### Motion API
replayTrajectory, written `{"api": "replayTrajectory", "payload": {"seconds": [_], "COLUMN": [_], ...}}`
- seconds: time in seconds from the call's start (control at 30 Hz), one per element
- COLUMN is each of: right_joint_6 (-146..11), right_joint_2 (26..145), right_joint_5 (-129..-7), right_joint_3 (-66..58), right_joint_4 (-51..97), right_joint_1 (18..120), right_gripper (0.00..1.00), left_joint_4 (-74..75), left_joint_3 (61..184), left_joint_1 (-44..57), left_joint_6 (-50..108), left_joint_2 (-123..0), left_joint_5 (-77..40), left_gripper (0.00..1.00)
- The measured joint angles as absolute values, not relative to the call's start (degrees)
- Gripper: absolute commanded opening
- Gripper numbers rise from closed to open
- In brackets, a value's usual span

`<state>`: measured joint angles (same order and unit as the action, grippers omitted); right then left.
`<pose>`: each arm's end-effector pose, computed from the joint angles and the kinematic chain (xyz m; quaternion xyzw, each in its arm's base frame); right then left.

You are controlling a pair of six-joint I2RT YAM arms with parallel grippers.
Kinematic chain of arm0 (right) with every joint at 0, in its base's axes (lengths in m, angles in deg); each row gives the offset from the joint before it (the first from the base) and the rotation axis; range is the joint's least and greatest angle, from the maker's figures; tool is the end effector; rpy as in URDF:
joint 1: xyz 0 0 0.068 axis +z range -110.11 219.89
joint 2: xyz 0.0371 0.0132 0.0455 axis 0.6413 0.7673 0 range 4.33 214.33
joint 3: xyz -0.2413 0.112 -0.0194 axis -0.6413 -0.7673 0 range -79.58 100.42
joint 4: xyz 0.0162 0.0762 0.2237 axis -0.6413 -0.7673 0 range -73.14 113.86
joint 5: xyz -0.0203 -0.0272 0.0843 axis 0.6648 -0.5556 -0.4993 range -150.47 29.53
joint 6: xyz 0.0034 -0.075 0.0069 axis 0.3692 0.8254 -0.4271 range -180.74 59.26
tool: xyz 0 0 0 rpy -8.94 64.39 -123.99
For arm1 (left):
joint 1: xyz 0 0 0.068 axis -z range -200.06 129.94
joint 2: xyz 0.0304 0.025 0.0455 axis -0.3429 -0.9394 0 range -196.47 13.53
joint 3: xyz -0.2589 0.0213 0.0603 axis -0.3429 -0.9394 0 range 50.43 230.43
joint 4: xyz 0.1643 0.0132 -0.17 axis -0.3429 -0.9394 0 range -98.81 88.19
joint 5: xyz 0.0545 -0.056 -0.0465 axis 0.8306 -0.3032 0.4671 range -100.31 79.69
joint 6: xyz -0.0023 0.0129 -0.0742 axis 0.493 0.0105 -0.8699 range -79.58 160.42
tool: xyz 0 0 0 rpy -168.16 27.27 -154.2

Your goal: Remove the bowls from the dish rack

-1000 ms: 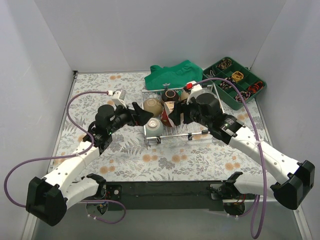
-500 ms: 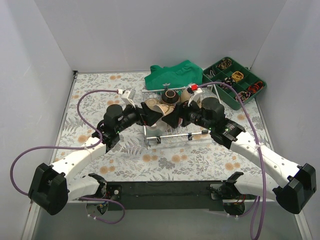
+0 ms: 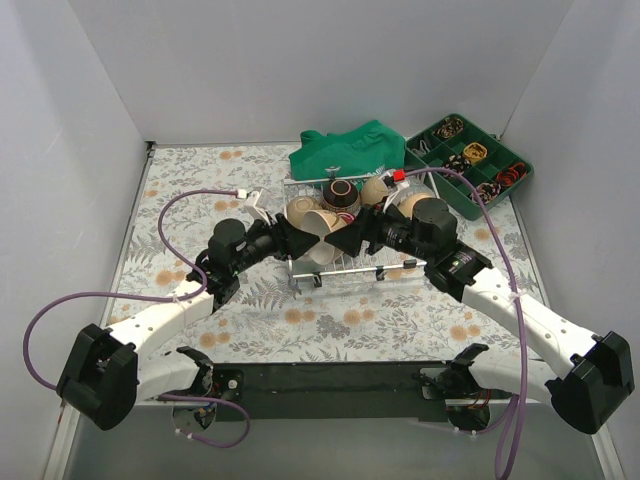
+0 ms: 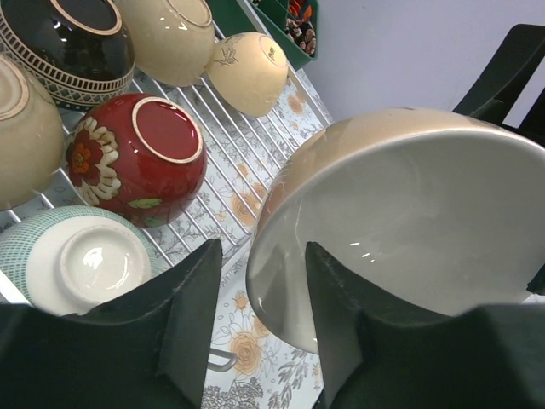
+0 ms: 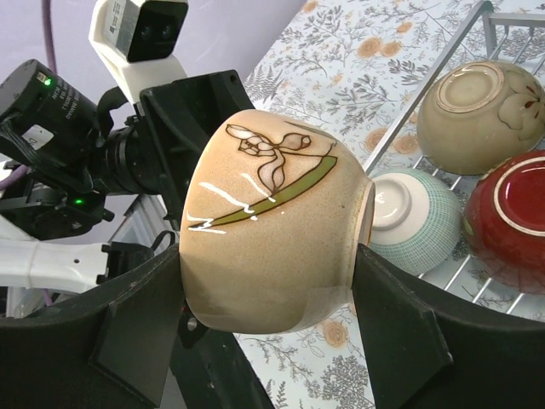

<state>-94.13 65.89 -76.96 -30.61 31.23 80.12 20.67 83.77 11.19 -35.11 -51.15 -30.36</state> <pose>0.1854 0.1805 0.3387 -0.1402 0.7239 0.4846 0.4707 0.2107 -0.1534 0.2634 -0.1770 0.7356 -0.5929 0.2758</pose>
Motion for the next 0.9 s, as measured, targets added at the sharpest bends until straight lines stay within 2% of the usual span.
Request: {"api": "replayTrajectory", "payload": {"seconds": [0.03,0.13,0.17,0.2,0.3,0.4,0.53,0.73,0.9], "right_joint_6": [-94.6,-95.8,-96.2,-96.6,-97.1,-97.7,-98.0,-96.7,-91.8], "right_joint_2": [65.9,65.9,65.8,65.8,65.6,65.1,63.9,60.6,55.8], "right_joint_5": [-77.4,-78.8,-79.3,-79.8,-81.7,-82.9,-84.3,-84.3,-81.3], "right_joint_3": [-30.8,-32.0,-32.5,-32.9,-34.0,-34.5,-35.6,-37.4,-37.4], "right_joint_4": [31.7,33.6,34.3,34.7,35.7,36.8,37.9,38.1,34.2], "right_joint_1": [79.9,79.4,79.2,78.9,78.3,77.8,77.5,75.5,74.8], "right_gripper": [0.20,0.20,0.22,0.24,0.41,0.66,0.84,0.96,0.99], "left_joint_4": [20.8,21.2,21.3,21.3,21.3,20.0,17.1,6.6,-5.8], "left_joint_3": [83.7,83.7,83.6,83.4,83.0,82.8,83.3,87.3,92.3], "left_joint_1": [11.2,11.2,11.2,11.1,10.8,10.9,11.5,11.8,11.5], "left_joint_6": [-35.2,-35.5,-35.4,-35.2,-35.9,-35.7,-34.9,-31.5,-28.9], "left_joint_2": [-51.2,-51.2,-51.1,-51.1,-50.5,-48.9,-46.6,-46.1,-46.3], "left_joint_5": [-30.7,-31.5,-31.5,-31.4,-31.3,-30.6,-29.0,-24.3,-17.4], "left_gripper": [0.29,0.14,0.04,0.00,0.00,0.00,0.00,0.00,0.00]}}
